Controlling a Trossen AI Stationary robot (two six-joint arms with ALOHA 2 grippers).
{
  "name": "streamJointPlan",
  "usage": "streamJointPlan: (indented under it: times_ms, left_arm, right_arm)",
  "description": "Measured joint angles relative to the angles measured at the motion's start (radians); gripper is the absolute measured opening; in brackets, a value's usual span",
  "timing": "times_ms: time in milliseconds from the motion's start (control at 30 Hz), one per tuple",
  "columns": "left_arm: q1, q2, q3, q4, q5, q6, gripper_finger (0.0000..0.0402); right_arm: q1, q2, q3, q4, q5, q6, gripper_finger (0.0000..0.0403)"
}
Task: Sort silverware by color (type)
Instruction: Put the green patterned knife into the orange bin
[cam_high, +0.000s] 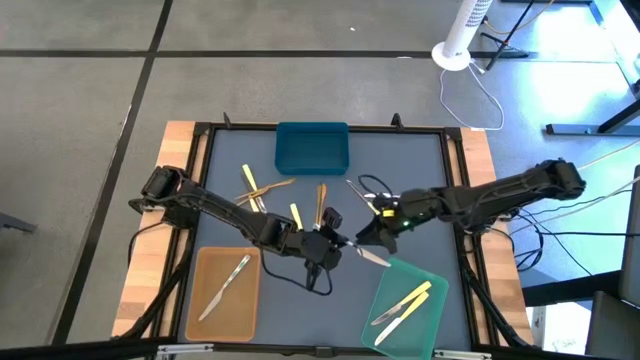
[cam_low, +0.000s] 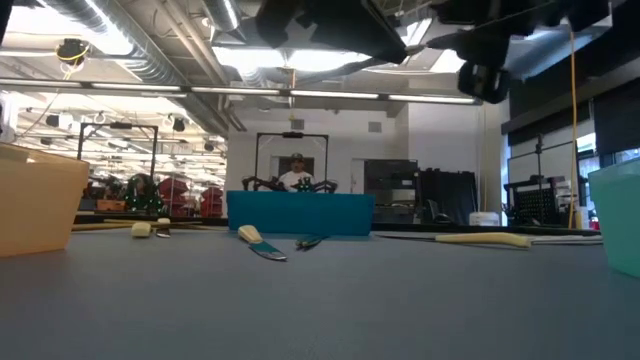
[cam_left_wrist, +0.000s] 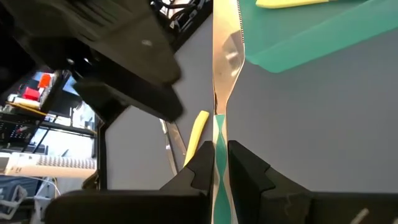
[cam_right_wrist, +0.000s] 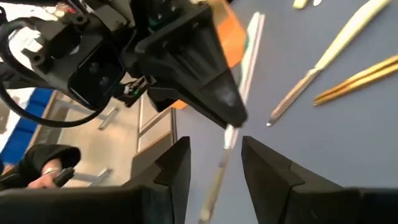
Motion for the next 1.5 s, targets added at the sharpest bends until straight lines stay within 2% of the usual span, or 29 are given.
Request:
streamJointPlan:
  times_ms: [367,767,1167,1267,1500]
  left_arm:
    - [0.000,0.001,0.000,-0.004,0.036,0.000,0.0025]
    - [0.000,0.002,0.000,0.002,0.036,0.052,0.0025]
    - [0.002,0.002,0.000,0.004,0.035,0.154,0.0025]
    - [0.004,0.002,0.000,0.015,0.036,0.155,0.0025]
    - [0.017,0.002,0.000,0.016,0.038,0.157,0.0025]
  right_arm:
    - [-0.007,0.126,0.000,0.059,-0.047,0.000,0.0131]
    - [-0.006,0.131,0.000,0.112,-0.106,0.000,0.0131]
    - [-0.006,0.131,0.000,0.108,-0.106,0.000,0.0129]
    - [-0.006,0.131,0.000,0.107,-0.106,0.000,0.0113]
    - [-0.006,0.131,0.000,0.099,-0.104,0.002,0.0038]
